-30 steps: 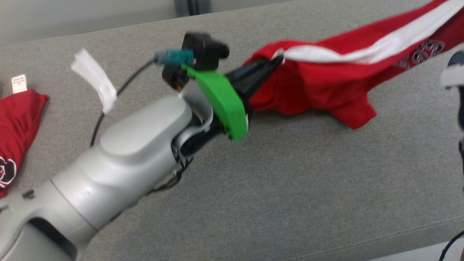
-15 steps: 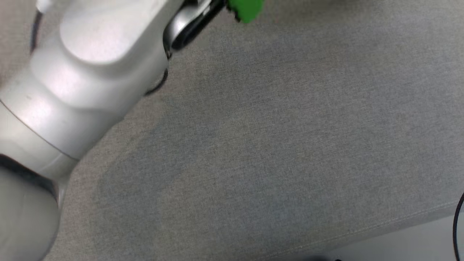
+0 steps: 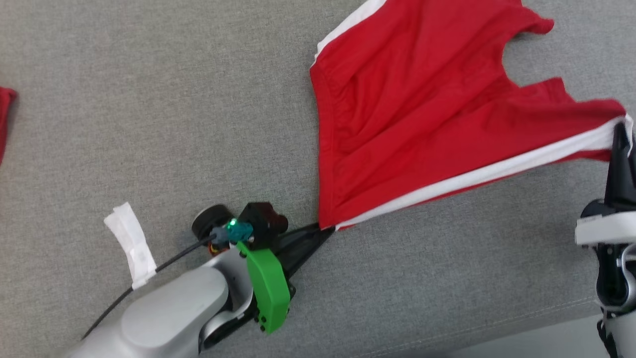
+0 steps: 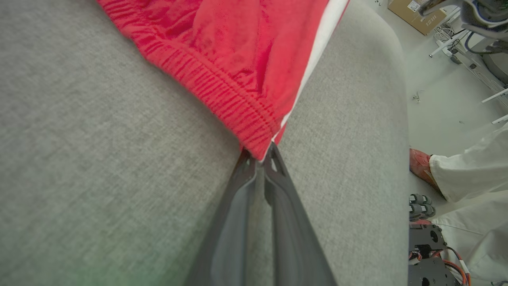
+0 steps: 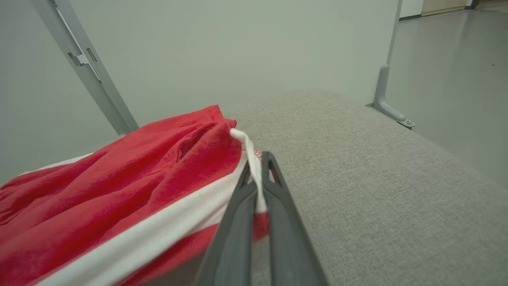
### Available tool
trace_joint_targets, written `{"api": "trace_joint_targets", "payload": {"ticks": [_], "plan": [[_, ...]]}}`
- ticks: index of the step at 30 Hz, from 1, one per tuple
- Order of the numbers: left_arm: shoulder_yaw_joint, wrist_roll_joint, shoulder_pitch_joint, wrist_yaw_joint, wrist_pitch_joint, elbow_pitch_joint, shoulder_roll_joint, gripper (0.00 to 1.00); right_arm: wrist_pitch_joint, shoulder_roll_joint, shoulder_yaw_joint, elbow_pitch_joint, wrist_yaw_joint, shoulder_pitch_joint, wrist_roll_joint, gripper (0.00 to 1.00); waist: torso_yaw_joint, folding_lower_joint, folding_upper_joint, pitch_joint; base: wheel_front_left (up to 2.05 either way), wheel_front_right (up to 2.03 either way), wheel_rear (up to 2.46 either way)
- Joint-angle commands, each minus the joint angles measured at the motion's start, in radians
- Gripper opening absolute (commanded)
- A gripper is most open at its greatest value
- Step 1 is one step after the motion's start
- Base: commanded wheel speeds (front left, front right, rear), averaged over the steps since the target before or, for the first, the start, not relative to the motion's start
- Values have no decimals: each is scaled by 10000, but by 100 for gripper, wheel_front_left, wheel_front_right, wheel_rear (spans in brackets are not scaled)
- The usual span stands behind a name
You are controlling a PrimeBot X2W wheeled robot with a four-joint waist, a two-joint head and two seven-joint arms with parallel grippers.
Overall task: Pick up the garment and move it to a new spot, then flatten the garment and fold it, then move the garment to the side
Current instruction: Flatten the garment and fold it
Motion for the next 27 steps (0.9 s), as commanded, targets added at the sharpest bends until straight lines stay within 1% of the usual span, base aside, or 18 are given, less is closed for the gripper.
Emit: {"api": "trace_joint_targets", "payload": {"ticks": [1, 3, 7, 9, 12, 14, 15, 17, 19, 21, 23, 27], "plan": [[-99, 98, 787, -18, 160, 48, 336, 0, -33, -190, 90, -183, -18, 585, 424, 0, -158, -1, 0, -722, 0, 0, 0], [-106, 261, 1350, -19, 230, 6, 535, 0, -33, -428, 307, -319, -20, 1310, 865, 0, -156, -1, 0, -1052, 0, 0, 0], [-79, 268, 2112, -6, 140, -46, 638, 0, -33, -835, 917, -746, -20, 2546, 1673, 0, -57, -1, 0, -1674, 0, 0, 0], [-63, 221, 2347, -2, 104, -155, 702, 0, -33, -1007, 1034, -1052, -20, 3140, 1987, 0, -8, -1, 0, -1930, 0, 0, 0], [-39, 77, 2594, 14, 156, -458, 893, 0, -34, -1195, 1021, -1575, -20, 3865, 2236, 0, 74, -1, 0, -2200, 0, 0, 0], [12, -79, 2731, 101, 200, -763, 1071, 0, -34, -1311, 942, -1879, -21, 4266, 2340, 0, 123, -1, 0, -2315, 0, 0, 0], [115, -202, 2802, 207, 208, -1142, 1252, 0, -32, -1438, 877, -2109, -21, 4466, 2311, 0, 152, -1, 0, -2380, 0, 0, 0], [304, -461, 2817, 263, 118, -1497, 1306, 0, 37, -1413, 743, -2221, -21, 4365, 2367, 0, 196, -1, 0, -2424, 0, 0, 0], [526, -753, 2732, 240, 8, -1725, 1209, 0, 281, -1470, 758, -2156, -20, 3979, 2238, 0, 260, -1, 0, -2411, 0, 0, 0], [784, -1016, 2492, 171, -183, -1828, 943, 0, 539, -1414, 727, -1892, -18, 3441, 2322, 0, 342, -1, 0, -2342, 0, 0, 0], [1054, -1211, 2156, 115, -461, -1652, 588, 0, 746, -1469, 645, -1416, -18, 2791, 2237, 0, 476, -1, 0, -2214, 0, 0, 0], [1349, -1490, 1521, 38, -835, -789, -277, 0, 1099, -1559, 800, -160, -17, 1021, 2003, 0, 737, -1, 0, -1770, 0, 0, 0]]}}
